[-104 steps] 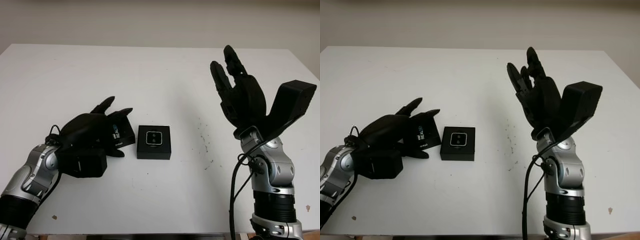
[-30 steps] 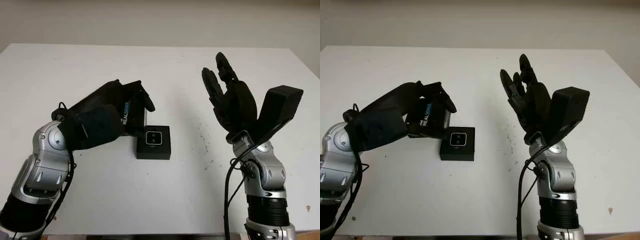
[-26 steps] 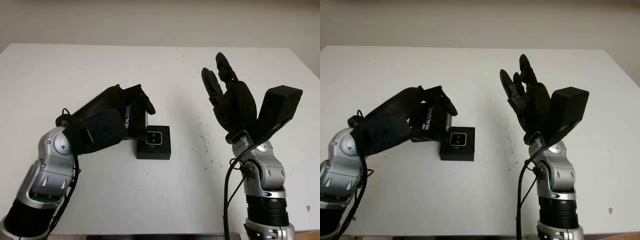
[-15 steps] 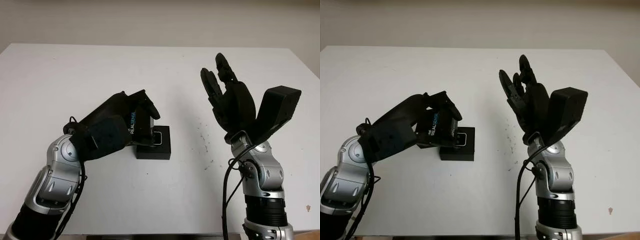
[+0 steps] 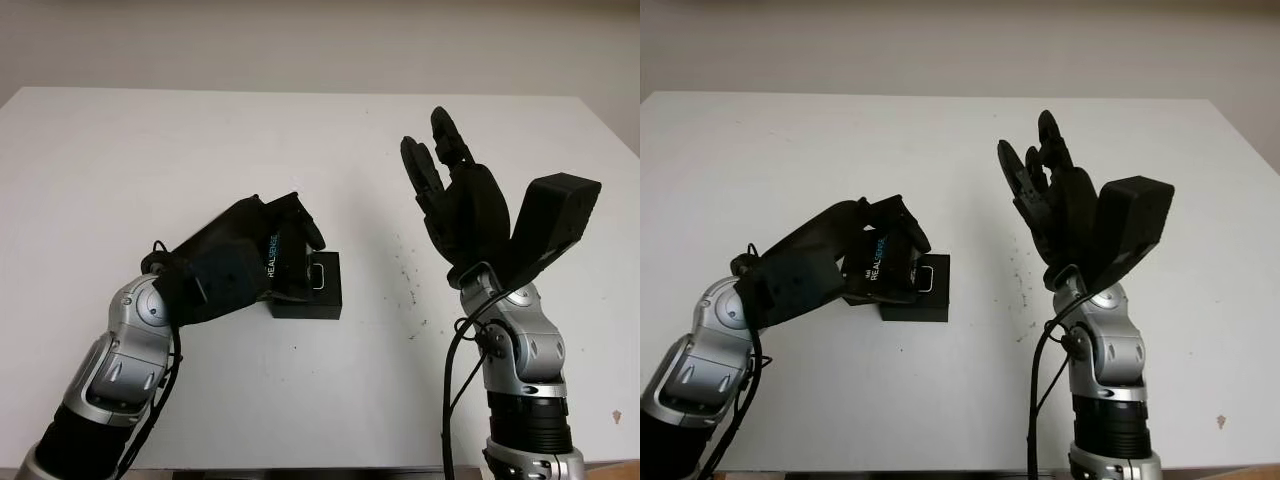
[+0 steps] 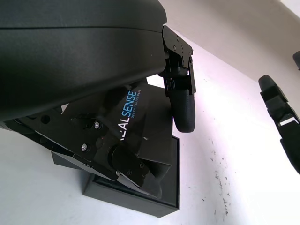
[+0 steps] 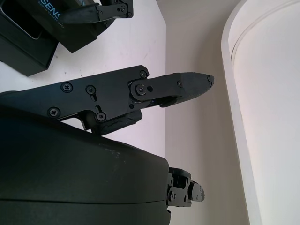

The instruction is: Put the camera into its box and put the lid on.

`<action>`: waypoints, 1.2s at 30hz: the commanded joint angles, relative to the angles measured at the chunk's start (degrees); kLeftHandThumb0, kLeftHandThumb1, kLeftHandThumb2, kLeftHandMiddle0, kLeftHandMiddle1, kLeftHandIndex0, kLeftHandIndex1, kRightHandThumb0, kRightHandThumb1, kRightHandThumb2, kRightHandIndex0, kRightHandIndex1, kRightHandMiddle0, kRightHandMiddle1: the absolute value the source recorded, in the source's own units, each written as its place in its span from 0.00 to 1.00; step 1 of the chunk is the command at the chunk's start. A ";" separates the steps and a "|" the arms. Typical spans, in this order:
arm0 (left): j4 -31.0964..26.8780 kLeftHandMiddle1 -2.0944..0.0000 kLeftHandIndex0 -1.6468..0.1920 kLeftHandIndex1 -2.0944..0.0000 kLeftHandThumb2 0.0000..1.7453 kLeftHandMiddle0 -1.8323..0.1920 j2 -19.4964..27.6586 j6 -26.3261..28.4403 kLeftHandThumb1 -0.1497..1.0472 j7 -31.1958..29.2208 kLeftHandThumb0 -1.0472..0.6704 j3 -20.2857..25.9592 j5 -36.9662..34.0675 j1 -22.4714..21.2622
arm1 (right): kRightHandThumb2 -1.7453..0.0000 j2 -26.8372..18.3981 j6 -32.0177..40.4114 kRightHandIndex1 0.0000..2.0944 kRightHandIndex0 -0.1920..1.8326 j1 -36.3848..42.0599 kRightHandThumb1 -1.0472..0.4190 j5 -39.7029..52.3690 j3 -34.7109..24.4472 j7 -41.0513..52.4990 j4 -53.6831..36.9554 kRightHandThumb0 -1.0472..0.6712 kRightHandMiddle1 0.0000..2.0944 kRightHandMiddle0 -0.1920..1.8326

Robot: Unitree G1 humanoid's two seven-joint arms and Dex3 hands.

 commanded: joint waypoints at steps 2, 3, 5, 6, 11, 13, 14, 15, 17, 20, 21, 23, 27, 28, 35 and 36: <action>0.89 0.18 0.77 0.19 0.03 0.72 -0.91 -1.01 0.95 0.88 0.52 -1.22 0.96 -1.10 | 0.90 0.17 -0.35 0.03 0.05 0.04 0.00 -0.79 0.51 -0.64 -1.19 0.28 0.03 0.07; 1.00 0.19 0.77 0.18 0.03 0.72 -1.13 -0.89 0.95 1.00 0.52 -1.42 1.22 -0.97 | 0.90 0.14 -0.72 0.03 0.05 0.10 0.00 -1.14 0.67 -0.72 -1.11 0.28 0.03 0.07; 1.15 0.19 0.78 0.18 0.03 0.71 -1.54 -0.61 0.95 1.10 0.52 -1.73 1.65 -0.72 | 0.89 0.41 -1.47 0.02 0.04 0.22 0.00 -1.52 0.72 -0.91 -0.98 0.27 0.02 0.05; 1.29 0.18 0.78 0.18 0.03 0.71 -1.71 -0.62 0.95 1.10 0.52 -1.82 1.76 -0.61 | 0.89 0.68 -1.75 0.02 0.04 0.34 0.00 -1.57 0.66 -1.11 -1.09 0.26 0.02 0.05; 1.69 0.17 0.78 0.17 0.03 0.70 -2.69 -1.05 0.96 1.03 0.53 -1.66 1.09 -0.13 | 0.87 1.71 -3.06 0.02 0.02 0.60 0.00 -1.21 0.34 -1.37 -0.87 0.24 0.01 0.02; 1.79 0.16 0.78 0.16 0.03 0.71 -3.21 -1.02 0.96 0.75 0.53 -1.58 0.36 -0.07 | 0.86 1.63 -3.43 0.01 0.01 0.70 0.00 -1.38 0.50 -1.15 -0.61 0.24 0.01 0.02; 1.82 0.16 0.78 0.16 0.03 0.71 -3.44 -1.01 0.96 0.76 0.53 -1.60 0.13 -0.02 | 0.86 1.58 -3.46 0.01 0.01 0.73 0.00 -1.59 0.64 -1.20 -0.55 0.24 0.01 0.02; 1.80 0.16 0.79 0.16 0.04 0.73 -3.63 -0.92 0.97 0.79 0.53 -1.69 0.01 -0.01 | 0.86 1.53 -3.44 0.02 0.01 0.75 0.00 -1.75 0.73 -1.24 -0.48 0.24 0.01 0.02; 1.64 0.18 0.79 0.17 0.04 0.75 -4.14 -0.58 0.97 1.43 0.52 -2.18 0.63 0.07 | 0.86 1.89 -3.40 0.02 0.01 0.86 0.00 -1.25 0.54 -1.21 -0.62 0.24 0.02 0.02; 0.98 0.19 0.79 0.17 0.03 0.75 -5.32 1.17 0.97 2.10 0.52 -2.35 0.98 0.42 | 0.87 2.17 -3.38 0.02 0.01 0.92 0.00 -1.11 0.55 -1.33 -0.90 0.24 0.02 0.02; 0.67 0.19 0.79 0.17 0.03 0.75 -5.74 1.52 0.97 2.49 0.52 -2.37 1.05 0.83 | 0.87 2.10 -3.51 0.02 0.01 0.94 0.00 -1.28 0.62 -1.27 -0.82 0.24 0.02 0.02; 0.36 0.20 0.79 0.18 0.03 0.76 -6.30 1.61 0.97 3.13 0.52 -2.37 0.96 1.80 | 0.86 1.88 -3.46 0.02 0.01 0.95 0.00 -1.65 0.81 -1.24 -0.77 0.24 0.02 0.02; -0.53 0.21 0.79 0.18 0.03 0.76 -6.84 3.42 0.97 3.46 0.52 -2.62 1.20 2.87 | 0.86 1.83 -3.70 0.02 0.01 0.93 0.00 -1.66 0.84 -0.98 -0.47 0.24 0.02 0.02; -0.82 0.21 0.79 0.18 0.03 0.76 -7.04 4.02 0.97 3.37 0.52 -2.52 1.01 3.13 | 0.86 1.79 -3.79 0.02 0.01 0.91 0.00 -1.71 0.89 -0.89 -0.38 0.24 0.02 0.02; -1.47 0.15 0.79 0.18 0.03 0.77 -7.86 5.51 0.98 3.61 0.50 -2.57 0.26 3.90 | 0.86 1.63 -4.04 0.02 0.00 0.81 0.00 -1.92 1.07 -0.35 0.22 0.24 0.02 0.01; -1.45 0.15 0.79 0.18 0.03 0.77 -7.95 5.54 0.98 3.66 0.49 -2.58 0.18 3.93 | 0.86 1.61 -4.00 0.02 0.00 0.80 0.00 -1.99 1.10 -0.30 0.27 0.24 0.02 0.01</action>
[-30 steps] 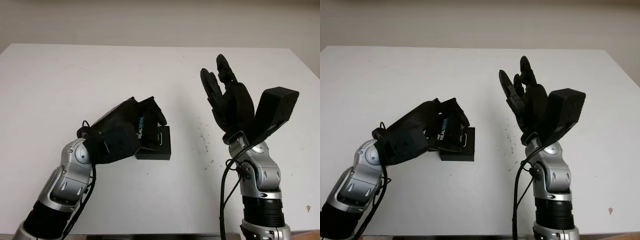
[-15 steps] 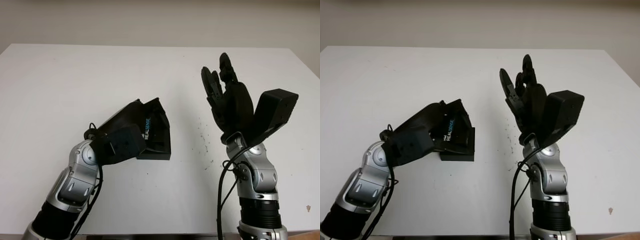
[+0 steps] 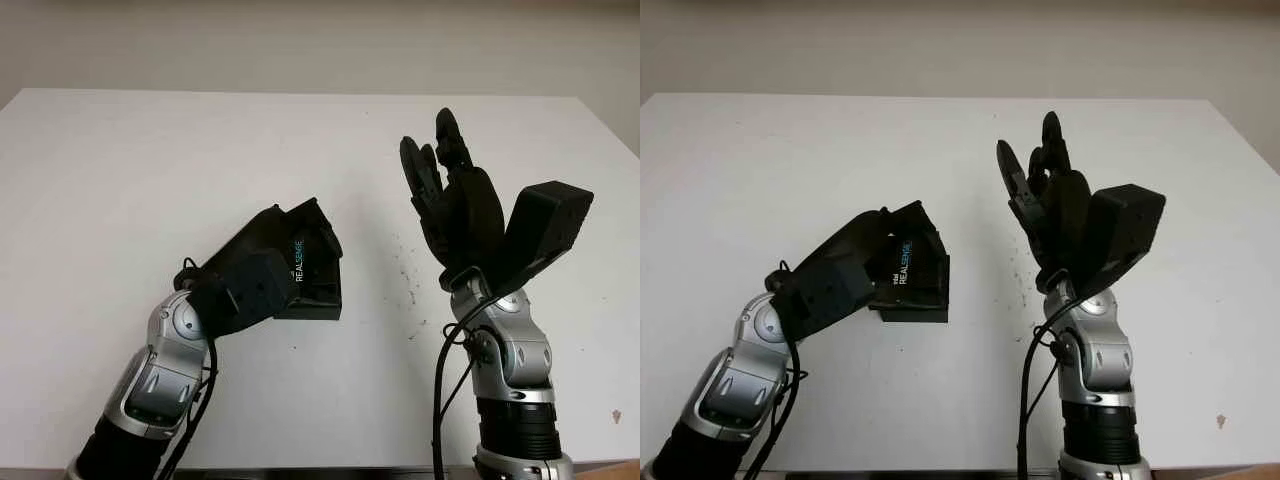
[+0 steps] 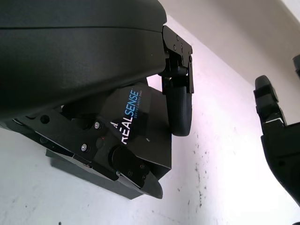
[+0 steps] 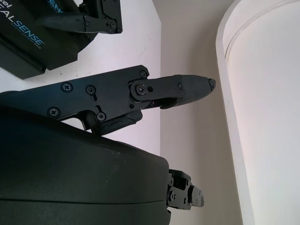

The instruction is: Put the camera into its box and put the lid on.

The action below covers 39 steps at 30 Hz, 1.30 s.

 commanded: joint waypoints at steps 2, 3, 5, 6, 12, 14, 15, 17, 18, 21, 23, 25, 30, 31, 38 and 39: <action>0.08 0.16 0.79 0.18 0.03 0.78 -0.65 0.30 0.98 0.20 0.49 -0.89 -0.26 1.10 | 0.86 -0.34 -0.66 0.02 0.00 -0.16 0.00 -0.10 0.00 0.27 0.08 0.23 0.02 0.01; 0.23 0.17 0.79 0.18 0.03 0.78 -0.86 -0.04 0.98 0.36 0.49 -1.02 -0.34 1.10 | 0.86 -0.34 -0.55 0.02 0.00 -0.11 0.00 -0.06 -0.02 0.33 0.02 0.23 0.02 0.01; 0.48 0.17 0.79 0.18 0.03 0.78 -1.14 -0.58 0.97 0.63 0.49 -1.24 -0.51 1.10 | 0.86 -0.34 -0.38 0.02 0.00 -0.05 0.00 -0.05 -0.05 0.37 -0.05 0.23 0.02 0.01; 0.70 0.16 0.79 0.18 0.03 0.77 -1.37 -1.12 0.97 0.72 0.49 -1.36 -0.83 1.13 | 0.86 -0.24 -0.27 0.02 0.00 -0.03 0.00 0.02 -0.06 0.33 -0.11 0.24 0.02 0.01; 2.98 0.14 0.80 0.15 0.03 0.74 -0.62 -7.09 0.98 0.49 0.48 -2.82 -1.21 0.38 | 0.87 -0.25 -0.10 0.02 0.00 -0.04 0.00 0.03 0.01 0.42 -0.02 0.23 0.02 0.01; 3.29 0.14 0.80 0.15 0.03 0.74 -0.46 -8.20 0.98 0.41 0.47 -3.00 -1.14 0.18 | 0.87 -0.11 -0.02 0.02 0.00 -0.03 0.00 0.02 0.07 0.30 -0.09 0.23 0.02 0.01; 3.46 0.14 0.80 0.15 0.03 0.74 -0.47 -8.69 0.98 0.44 0.47 -3.05 -1.15 0.11 | 0.87 -0.07 0.09 0.02 0.00 0.02 0.00 0.13 0.06 0.32 -0.22 0.23 0.03 0.01; 4.07 0.15 0.81 0.16 0.03 0.75 -0.52 -10.51 0.98 0.83 0.47 -3.15 -1.10 -0.01 | 0.87 -0.02 -0.56 0.02 0.00 0.12 0.00 0.34 -0.06 0.62 0.09 0.24 0.02 0.01; 4.30 0.16 0.81 0.16 0.03 0.75 -0.54 -11.10 0.98 0.90 0.47 -3.16 -1.08 -0.07 | 0.87 -0.04 -0.70 0.02 0.00 0.16 0.00 0.40 -0.09 0.72 0.16 0.24 0.02 0.01; 4.90 0.16 0.82 0.17 0.03 0.76 -0.48 -12.43 0.98 0.77 0.48 -3.52 -0.69 -0.46 | 0.87 -0.32 -1.02 0.02 0.00 0.23 0.00 0.06 0.03 1.02 0.38 0.24 0.02 0.01; 5.18 0.16 0.82 0.16 0.03 0.77 -0.49 -13.19 0.98 0.78 0.48 -3.63 -0.43 -0.56 | 0.86 -0.35 -1.01 0.02 0.00 0.25 0.00 -0.01 0.05 1.14 0.35 0.24 0.02 0.01; 5.56 0.16 0.82 0.16 0.03 0.78 -0.53 -14.04 0.98 0.80 0.48 -3.70 -0.24 -0.73 | 0.86 -0.36 -0.78 0.02 0.00 0.29 0.00 -0.09 0.14 1.14 0.16 0.25 0.03 0.01; 5.84 0.15 0.82 0.15 0.03 0.78 -1.01 -13.64 0.99 0.95 0.49 -3.68 0.52 -0.90 | 0.86 -0.08 -0.10 0.02 0.00 0.32 0.00 0.10 0.10 0.82 -0.23 0.24 0.03 0.01; 5.70 0.14 0.82 0.15 0.03 0.78 -1.22 -13.17 0.98 1.22 0.49 -3.68 0.84 -0.81 | 0.86 0.02 -0.16 0.02 0.00 0.35 0.00 0.29 0.04 0.86 -0.23 0.24 0.03 0.01; 3.52 0.90 0.99 0.90 0.08 0.99 1.34 -7.73 1.00 -1.12 0.23 -7.01 9.61 -1.12 | 0.86 -0.42 -0.82 0.02 0.00 0.49 0.00 0.07 0.24 1.32 0.07 0.25 0.03 0.02; 3.28 0.95 1.00 0.95 0.11 1.00 1.57 -7.13 1.00 -1.76 0.19 -7.30 10.40 -1.18 | 0.86 -0.52 -0.85 0.02 0.00 0.48 0.00 -0.04 0.26 1.41 0.17 0.25 0.03 0.02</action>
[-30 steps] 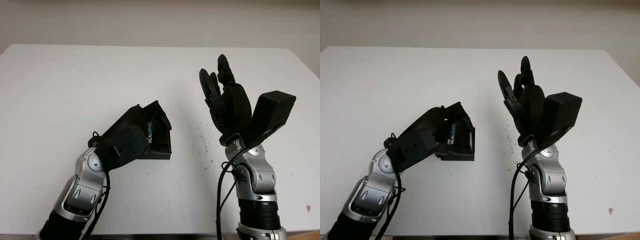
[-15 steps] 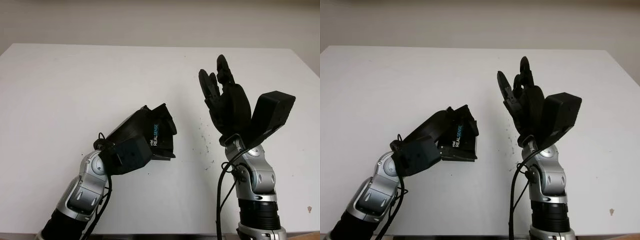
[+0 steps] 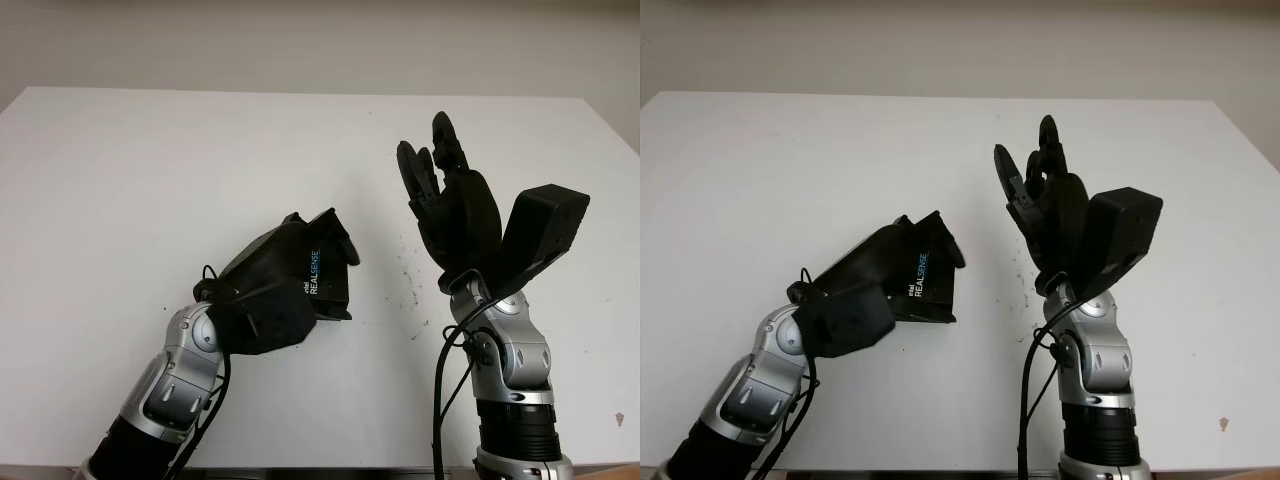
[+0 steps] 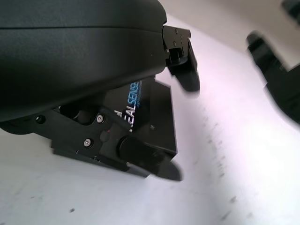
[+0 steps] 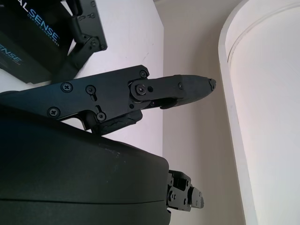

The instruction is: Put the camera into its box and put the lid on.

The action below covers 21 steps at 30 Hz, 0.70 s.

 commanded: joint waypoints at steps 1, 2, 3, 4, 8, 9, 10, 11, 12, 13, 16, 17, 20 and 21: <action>-1.35 0.98 1.00 0.98 0.15 1.00 0.46 1.05 1.00 -1.17 0.15 -1.01 1.39 -0.98 | 0.86 -0.51 -0.33 0.02 0.00 0.01 0.00 -0.13 0.08 0.14 -0.18 0.25 0.03 0.02; -1.51 0.99 1.00 0.99 0.17 1.00 0.43 1.37 1.00 -1.47 0.13 -1.09 1.85 -0.98 | 0.86 -0.49 -0.13 0.02 0.01 0.02 0.00 -0.09 0.02 0.13 -0.24 0.26 0.03 0.02; -1.66 1.00 1.00 1.00 0.19 1.00 0.29 1.61 1.00 -1.47 0.11 -1.12 2.30 -0.87 | 0.86 -0.45 0.03 0.02 0.01 0.04 0.00 -0.12 0.03 0.05 -0.35 0.26 0.03 0.02; -1.79 1.00 1.00 1.00 0.23 1.00 0.06 1.85 1.00 -1.30 0.10 -1.12 2.70 -0.72 | 0.86 -0.38 0.17 0.02 0.01 0.08 0.00 -0.20 0.08 -0.11 -0.54 0.26 0.03 0.02; -2.25 1.00 1.00 1.00 0.34 1.00 -0.73 2.81 1.00 -0.85 0.11 -1.05 3.57 -0.20 | 0.86 -0.55 -0.10 0.02 0.01 0.11 0.00 -0.25 0.17 0.21 -0.45 0.27 0.03 0.02; -2.34 1.00 1.00 1.00 0.35 1.00 -0.88 2.99 1.00 -0.73 0.11 -1.04 3.70 -0.07 | 0.86 -0.51 0.03 0.02 0.01 0.09 0.00 -0.15 0.11 0.20 -0.49 0.27 0.03 0.02; -2.39 1.00 1.00 1.00 0.37 1.00 -0.98 3.04 1.00 -0.62 0.12 -1.00 3.69 0.07 | 0.87 -0.43 0.22 0.02 0.01 0.06 0.00 -0.13 0.08 0.05 -0.58 0.27 0.03 0.02; -2.37 1.00 1.00 1.00 0.38 1.00 -1.00 2.98 1.00 -0.54 0.12 -0.97 3.66 0.17 | 0.87 -0.38 0.38 0.03 0.01 0.04 0.00 -0.07 0.04 -0.01 -0.64 0.27 0.03 0.02; -2.34 1.00 1.00 1.00 0.39 1.00 -1.01 2.85 1.00 -0.43 0.12 -0.91 3.55 0.31 | 0.88 -0.27 0.60 0.02 0.01 0.00 0.00 0.11 -0.06 -0.08 -0.70 0.27 0.03 0.02; -2.31 1.00 1.00 1.00 0.40 1.00 -1.03 2.78 1.00 -0.37 0.12 -0.89 3.48 0.36 | 0.88 -0.24 0.75 0.02 0.01 -0.04 0.00 0.26 -0.16 -0.10 -0.71 0.27 0.03 0.02; -2.29 1.00 1.00 1.00 0.41 1.00 -0.89 2.47 1.00 -0.24 0.13 -0.69 3.10 0.73 | 0.89 -0.21 1.60 0.02 0.00 -0.07 0.00 0.75 -0.32 -0.14 -1.20 0.27 0.03 0.02; -2.26 1.00 1.00 1.00 0.41 1.00 -0.82 2.33 1.00 -0.19 0.13 -0.62 2.96 0.86 | 0.89 -0.26 1.62 0.02 0.00 -0.08 0.00 0.86 -0.40 -0.03 -1.15 0.27 0.03 0.02; -2.00 1.00 1.00 1.00 0.42 1.00 -1.14 1.35 1.00 0.48 0.13 0.56 1.01 1.60 | 0.90 -0.45 1.48 0.02 0.00 -0.13 0.00 0.77 -0.40 0.04 -0.86 0.27 0.03 0.02; -1.93 1.00 1.00 1.00 0.42 1.00 -1.22 1.09 1.00 0.66 0.13 0.92 0.36 1.76 | 0.90 -0.49 1.48 0.02 0.00 -0.12 0.00 0.74 -0.38 0.05 -0.85 0.27 0.03 0.02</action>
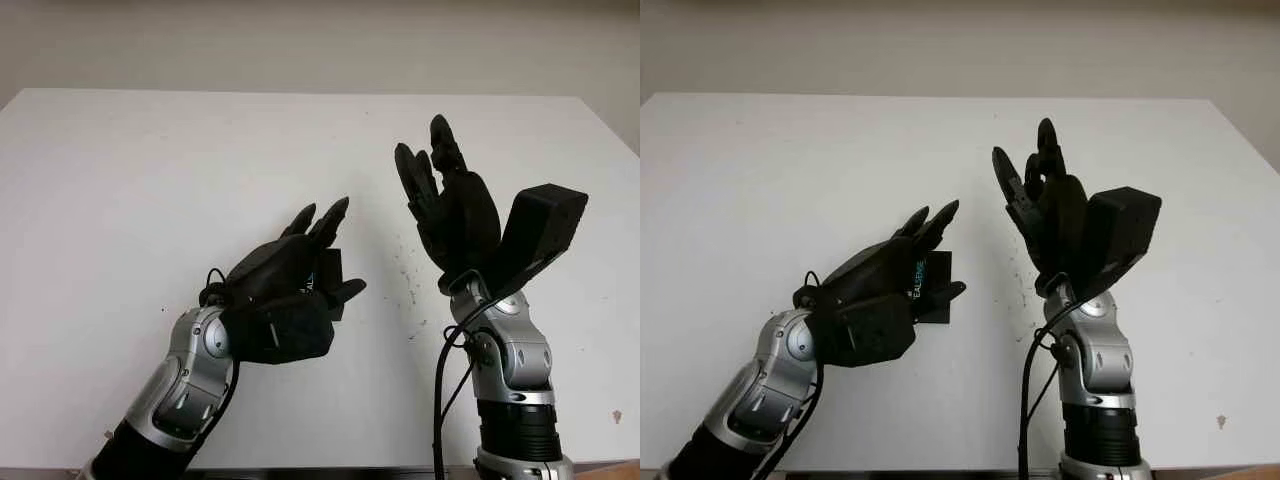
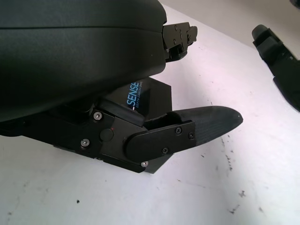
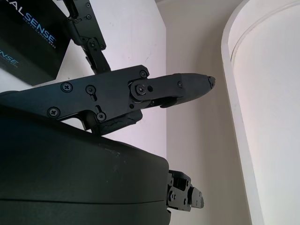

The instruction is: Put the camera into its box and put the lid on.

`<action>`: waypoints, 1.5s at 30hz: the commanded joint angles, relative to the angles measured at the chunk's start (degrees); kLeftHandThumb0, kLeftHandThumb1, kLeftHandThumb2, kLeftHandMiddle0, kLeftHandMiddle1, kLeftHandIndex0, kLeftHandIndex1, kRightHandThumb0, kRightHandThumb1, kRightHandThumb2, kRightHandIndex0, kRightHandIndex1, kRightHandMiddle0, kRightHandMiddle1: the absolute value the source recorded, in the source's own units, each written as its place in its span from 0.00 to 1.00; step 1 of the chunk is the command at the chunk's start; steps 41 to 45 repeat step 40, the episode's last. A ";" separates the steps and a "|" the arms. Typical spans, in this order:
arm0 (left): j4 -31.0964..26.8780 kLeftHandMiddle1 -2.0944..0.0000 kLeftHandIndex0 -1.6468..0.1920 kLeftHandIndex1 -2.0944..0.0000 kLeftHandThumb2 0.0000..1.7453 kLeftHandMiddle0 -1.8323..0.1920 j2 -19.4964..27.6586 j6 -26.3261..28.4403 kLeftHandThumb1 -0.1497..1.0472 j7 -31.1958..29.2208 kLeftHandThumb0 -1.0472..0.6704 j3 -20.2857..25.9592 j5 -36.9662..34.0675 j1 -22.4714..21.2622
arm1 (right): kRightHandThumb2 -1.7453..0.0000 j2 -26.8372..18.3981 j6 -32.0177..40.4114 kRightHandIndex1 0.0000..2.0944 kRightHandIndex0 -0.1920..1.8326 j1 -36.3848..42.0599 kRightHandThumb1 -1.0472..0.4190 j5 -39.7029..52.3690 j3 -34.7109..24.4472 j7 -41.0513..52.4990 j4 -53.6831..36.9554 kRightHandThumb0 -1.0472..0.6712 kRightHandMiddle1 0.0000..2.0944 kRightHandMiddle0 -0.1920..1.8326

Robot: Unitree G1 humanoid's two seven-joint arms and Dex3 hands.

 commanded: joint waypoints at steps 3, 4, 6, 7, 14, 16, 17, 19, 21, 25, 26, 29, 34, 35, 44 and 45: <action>-0.48 1.00 1.00 1.00 0.41 1.00 -1.37 -3.42 1.00 2.25 0.13 5.07 -6.15 0.82 | 0.89 -0.51 -0.14 0.02 0.00 -0.12 0.00 0.00 -0.06 0.12 -0.74 0.27 0.02 0.02; -0.08 1.00 1.00 1.00 0.41 1.00 -1.87 -5.47 1.00 3.57 0.13 6.87 -8.40 0.97 | 0.89 -0.54 -0.26 0.02 0.00 -0.14 0.00 -0.05 -0.07 0.14 -0.66 0.27 0.03 0.02; 0.94 1.00 1.00 1.00 0.41 1.00 -2.75 -8.96 1.00 6.29 0.14 10.30 -12.26 0.90 | 0.87 -0.61 -0.54 0.03 0.01 -0.17 0.00 -0.32 0.00 0.11 -0.53 0.27 0.03 0.02; 1.35 1.00 1.00 1.00 0.41 1.00 -3.32 -10.17 1.00 7.53 0.13 12.06 -14.14 0.72 | 0.87 -0.69 -0.44 0.03 0.01 -0.22 0.00 -0.56 0.07 0.02 -0.54 0.28 0.03 0.02; 4.18 1.00 1.00 1.00 0.39 1.00 -5.58 -14.12 1.00 10.65 0.15 24.37 -29.53 -2.97 | 0.80 -0.65 -0.52 0.02 0.00 -0.45 0.00 -0.76 0.19 0.48 0.33 0.26 0.02 0.01; 5.84 1.00 1.00 1.00 0.36 1.00 -6.58 -13.78 1.00 12.02 0.13 27.77 -33.98 -4.57 | 0.76 -0.83 -1.21 0.02 0.00 -0.40 0.00 -0.94 0.45 1.06 1.02 0.26 0.02 0.01; 6.88 1.00 1.00 1.00 0.35 1.00 -6.70 -14.06 1.00 12.27 0.14 29.22 -36.00 -5.21 | 0.74 -0.98 -1.84 0.01 0.00 -0.31 0.00 -1.14 0.63 1.51 1.49 0.25 0.02 0.00; 8.49 1.00 1.00 1.00 0.35 1.00 -6.04 -13.19 1.00 12.25 0.15 31.63 -39.19 -6.29 | 0.69 -1.16 -3.35 0.01 0.00 -0.11 0.00 -1.80 1.10 2.12 2.51 0.25 0.01 0.00; 10.78 1.00 1.00 1.00 0.35 1.00 -4.63 -12.92 1.00 11.58 0.15 33.32 -40.97 -7.25 | 0.67 -1.27 -4.43 0.01 0.00 -0.01 0.00 -2.65 1.58 2.23 3.43 0.24 0.02 0.01; 17.20 1.00 1.00 1.00 0.35 1.00 -2.87 -15.47 1.00 11.84 0.15 34.80 -40.88 -8.35 | 0.65 -1.28 -5.98 0.00 0.00 0.16 0.00 -3.74 2.42 2.93 4.88 0.24 0.01 0.00; 18.61 1.00 1.00 1.00 0.35 1.00 -2.72 -16.11 1.00 11.85 0.15 34.94 -40.85 -8.41 | 0.65 -1.32 -6.42 0.00 0.00 0.16 0.00 -4.13 2.62 2.99 5.35 0.24 0.01 0.00; 22.64 1.00 1.00 1.00 0.36 1.00 -2.83 -19.62 1.00 11.98 0.17 34.62 -40.19 -8.02 | 0.64 -1.27 -7.88 0.00 0.00 0.02 0.00 -4.91 2.90 3.10 7.04 0.24 0.00 0.00; 26.44 1.00 1.00 1.00 0.31 1.00 -4.53 -23.98 1.00 14.04 0.17 34.11 -39.44 -7.14 | 0.64 -1.26 -8.84 0.00 0.00 -0.05 0.00 -5.41 3.06 3.63 8.27 0.24 0.00 0.00; 26.21 1.00 1.00 1.00 0.31 1.00 -4.71 -23.88 1.00 14.03 0.17 33.93 -39.60 -6.88 | 0.64 -1.22 -8.99 0.00 0.00 -0.07 0.00 -5.44 3.05 3.68 8.44 0.24 0.00 0.00; 24.70 1.00 1.00 1.00 0.33 1.00 -4.96 -23.02 1.00 14.71 0.18 33.18 -39.21 -6.16 | 0.64 -1.18 -9.95 0.00 0.00 -0.26 0.00 -5.22 2.81 4.07 9.21 0.24 0.00 0.00; 24.70 1.00 1.00 1.00 0.33 1.00 -4.96 -23.02 1.00 14.71 0.18 33.18 -39.21 -6.16 | 0.64 -1.18 -9.95 0.00 0.00 -0.26 0.00 -5.22 2.81 4.07 9.21 0.24 0.00 0.00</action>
